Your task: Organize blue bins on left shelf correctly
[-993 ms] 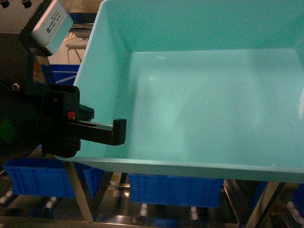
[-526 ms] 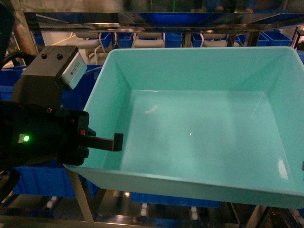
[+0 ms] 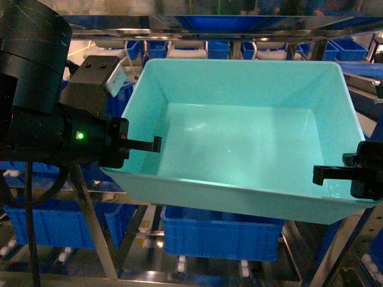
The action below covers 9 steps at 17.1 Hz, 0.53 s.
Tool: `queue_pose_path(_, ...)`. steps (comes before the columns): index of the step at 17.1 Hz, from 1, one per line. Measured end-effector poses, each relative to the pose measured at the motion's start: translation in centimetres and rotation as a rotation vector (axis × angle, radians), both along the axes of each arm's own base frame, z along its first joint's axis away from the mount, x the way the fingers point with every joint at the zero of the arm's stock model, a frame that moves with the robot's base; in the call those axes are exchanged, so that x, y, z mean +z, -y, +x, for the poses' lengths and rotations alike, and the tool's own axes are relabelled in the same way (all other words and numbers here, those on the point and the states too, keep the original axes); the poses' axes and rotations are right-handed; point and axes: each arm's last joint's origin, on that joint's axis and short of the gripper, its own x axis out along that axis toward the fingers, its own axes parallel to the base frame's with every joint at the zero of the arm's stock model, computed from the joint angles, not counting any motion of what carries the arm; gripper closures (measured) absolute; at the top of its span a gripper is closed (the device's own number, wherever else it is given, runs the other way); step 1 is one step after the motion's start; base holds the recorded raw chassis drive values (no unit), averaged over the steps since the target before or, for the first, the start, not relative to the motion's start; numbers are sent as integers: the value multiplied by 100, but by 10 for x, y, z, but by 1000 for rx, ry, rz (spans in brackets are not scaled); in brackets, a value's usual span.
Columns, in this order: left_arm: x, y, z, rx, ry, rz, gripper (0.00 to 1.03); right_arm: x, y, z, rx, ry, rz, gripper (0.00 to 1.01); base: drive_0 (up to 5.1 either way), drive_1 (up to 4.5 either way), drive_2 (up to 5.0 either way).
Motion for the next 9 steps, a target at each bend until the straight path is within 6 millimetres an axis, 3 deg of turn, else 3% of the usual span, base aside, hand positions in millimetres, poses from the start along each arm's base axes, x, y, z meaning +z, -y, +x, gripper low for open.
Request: queue_pose_path(9,0,0,0,-5,-3,5,101,-1,0,-1,0,-6,-2,99,2,410,-406)
